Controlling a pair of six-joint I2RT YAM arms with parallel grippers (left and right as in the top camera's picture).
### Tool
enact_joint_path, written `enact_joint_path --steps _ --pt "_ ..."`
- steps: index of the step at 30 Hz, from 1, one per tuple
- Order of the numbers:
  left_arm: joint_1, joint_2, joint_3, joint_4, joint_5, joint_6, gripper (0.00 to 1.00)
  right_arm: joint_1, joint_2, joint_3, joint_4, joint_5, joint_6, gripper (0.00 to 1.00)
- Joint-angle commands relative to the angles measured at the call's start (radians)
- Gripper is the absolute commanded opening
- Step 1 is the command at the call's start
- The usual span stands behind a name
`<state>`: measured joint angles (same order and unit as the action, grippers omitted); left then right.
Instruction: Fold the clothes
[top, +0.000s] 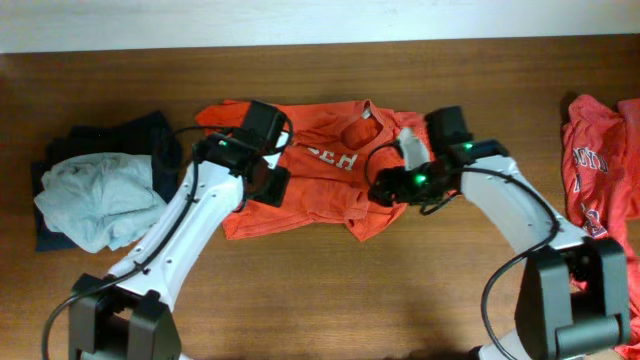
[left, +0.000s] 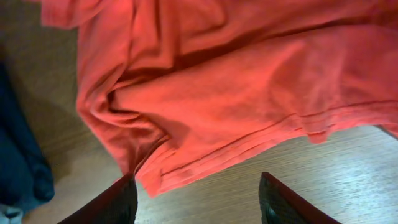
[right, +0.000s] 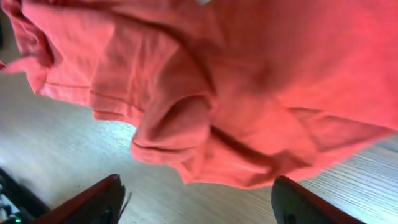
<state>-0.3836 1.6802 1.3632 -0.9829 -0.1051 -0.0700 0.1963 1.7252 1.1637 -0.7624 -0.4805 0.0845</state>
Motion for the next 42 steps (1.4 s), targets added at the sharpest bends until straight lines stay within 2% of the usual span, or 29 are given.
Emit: enact_joint_path --steps 1,4,9,12,15,17,25,30,36,42 --pt "0.047 0.001 -0.002 -0.011 0.022 -0.028 0.63 0.053 0.055 -0.005 0.02 0.092 0.008 0.85" --pt "0.071 0.001 -0.002 -0.037 0.022 -0.028 0.64 0.081 0.095 -0.005 0.054 0.085 -0.01 0.82" --pt "0.1 0.001 -0.017 -0.05 0.022 -0.028 0.65 0.12 0.141 -0.005 0.08 0.066 -0.011 0.63" --pt "0.12 0.001 -0.053 -0.041 0.022 -0.028 0.66 0.124 0.14 -0.004 0.142 -0.008 -0.012 0.43" --pt "0.145 0.001 -0.1 -0.023 0.022 -0.028 0.67 0.124 0.137 -0.003 0.166 -0.085 -0.027 0.15" --pt "0.153 0.001 -0.127 -0.009 0.023 -0.032 0.66 0.123 0.129 -0.002 0.163 -0.085 -0.026 0.06" --pt "0.154 0.003 -0.27 0.148 0.064 -0.04 0.67 0.096 0.039 -0.002 0.145 -0.08 -0.025 0.04" --pt "0.154 0.003 -0.343 0.232 0.035 -0.043 0.67 0.096 0.029 -0.002 0.142 -0.08 -0.025 0.04" --pt "0.171 0.003 -0.349 0.234 -0.07 -0.042 0.65 0.096 0.029 -0.002 0.126 -0.054 -0.025 0.04" --pt "0.222 0.003 -0.349 0.273 -0.073 -0.041 0.65 0.096 0.029 -0.002 0.125 -0.054 -0.025 0.04"
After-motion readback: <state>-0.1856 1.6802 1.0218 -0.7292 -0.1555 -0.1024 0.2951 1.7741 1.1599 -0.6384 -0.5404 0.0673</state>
